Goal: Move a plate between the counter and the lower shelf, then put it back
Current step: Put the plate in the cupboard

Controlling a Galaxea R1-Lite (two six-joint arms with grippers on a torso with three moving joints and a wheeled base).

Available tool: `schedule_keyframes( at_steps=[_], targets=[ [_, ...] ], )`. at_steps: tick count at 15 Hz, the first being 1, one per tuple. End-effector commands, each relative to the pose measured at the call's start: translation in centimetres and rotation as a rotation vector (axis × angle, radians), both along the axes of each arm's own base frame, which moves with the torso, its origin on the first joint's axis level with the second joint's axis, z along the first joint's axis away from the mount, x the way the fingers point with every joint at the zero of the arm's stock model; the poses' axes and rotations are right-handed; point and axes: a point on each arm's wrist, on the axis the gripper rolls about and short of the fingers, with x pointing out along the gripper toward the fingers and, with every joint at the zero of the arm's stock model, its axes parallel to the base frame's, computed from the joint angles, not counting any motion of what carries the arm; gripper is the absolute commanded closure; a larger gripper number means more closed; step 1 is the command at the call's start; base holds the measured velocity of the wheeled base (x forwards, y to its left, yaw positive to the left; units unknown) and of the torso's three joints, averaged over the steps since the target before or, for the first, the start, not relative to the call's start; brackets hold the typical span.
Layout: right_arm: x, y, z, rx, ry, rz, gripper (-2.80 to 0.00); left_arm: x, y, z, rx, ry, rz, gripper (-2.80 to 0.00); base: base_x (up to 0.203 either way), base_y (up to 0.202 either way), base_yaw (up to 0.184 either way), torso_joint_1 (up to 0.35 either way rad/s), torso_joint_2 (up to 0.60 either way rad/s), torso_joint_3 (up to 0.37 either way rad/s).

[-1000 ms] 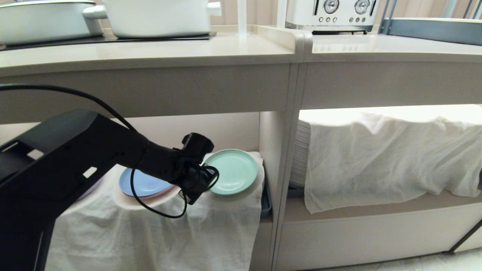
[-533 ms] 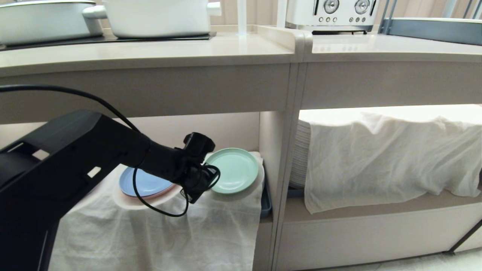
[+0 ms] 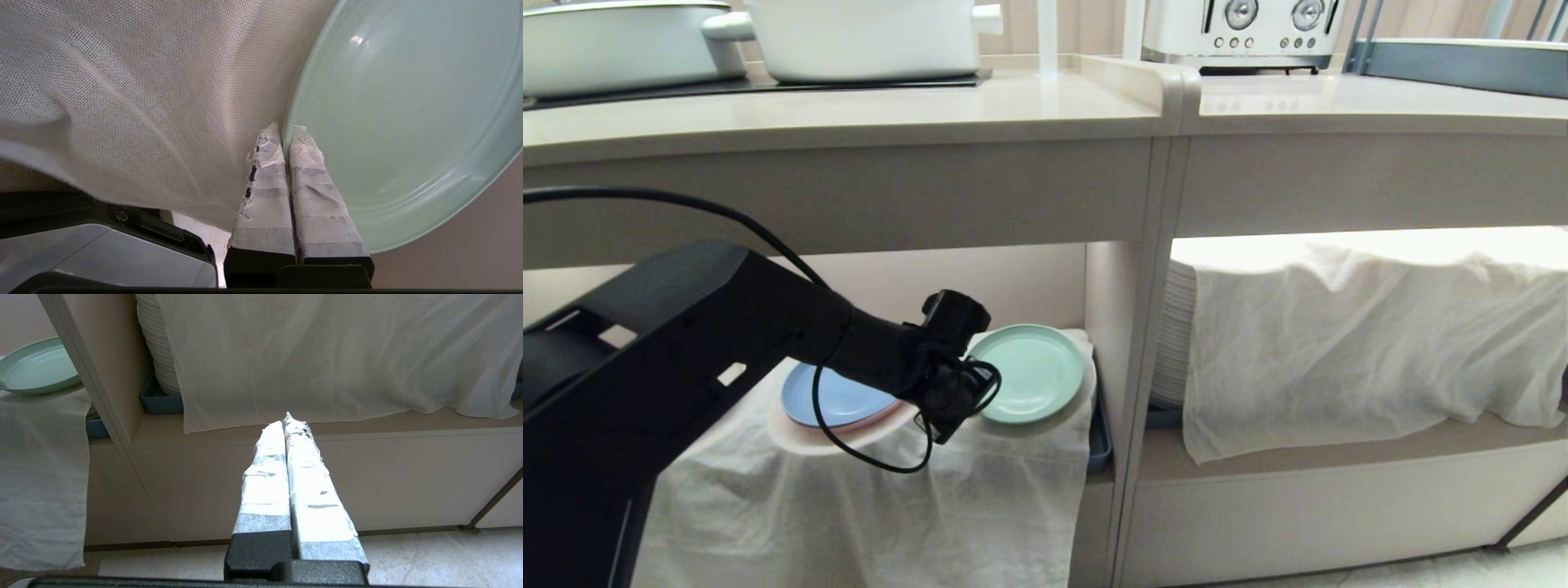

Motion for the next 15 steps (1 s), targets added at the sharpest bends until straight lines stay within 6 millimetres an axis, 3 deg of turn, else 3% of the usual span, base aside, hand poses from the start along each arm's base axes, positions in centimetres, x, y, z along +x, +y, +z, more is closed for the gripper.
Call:
schedule_keyframes(
  at_steps=[1, 2, 3, 15],
  targets=[
    [0.0, 0.0, 0.0, 0.0, 0.0, 0.0, 0.0, 0.0, 0.0, 0.0, -0.003, 0.0, 0.006, 0.0, 0.0, 0.0, 0.0, 0.0, 0.0, 0.0],
    [0.0, 0.0, 0.0, 0.0, 0.0, 0.0, 0.0, 0.0, 0.0, 0.1, -0.005, 0.0, 0.005, -1.64, 0.0, 0.0, 0.0, 0.0, 0.0, 0.0],
    [0.0, 0.0, 0.0, 0.0, 0.0, 0.0, 0.0, 0.0, 0.0, 0.0, -0.003, -0.001, 0.005, -2.8, 0.0, 0.0, 0.0, 0.0, 0.0, 0.0],
    [0.0, 0.0, 0.0, 0.0, 0.0, 0.0, 0.0, -0.1, 0.1, 0.9, 0.019, -0.034, 0.022, -2.8, 0.0, 0.0, 0.0, 0.0, 0.0, 0.0]
  ],
)
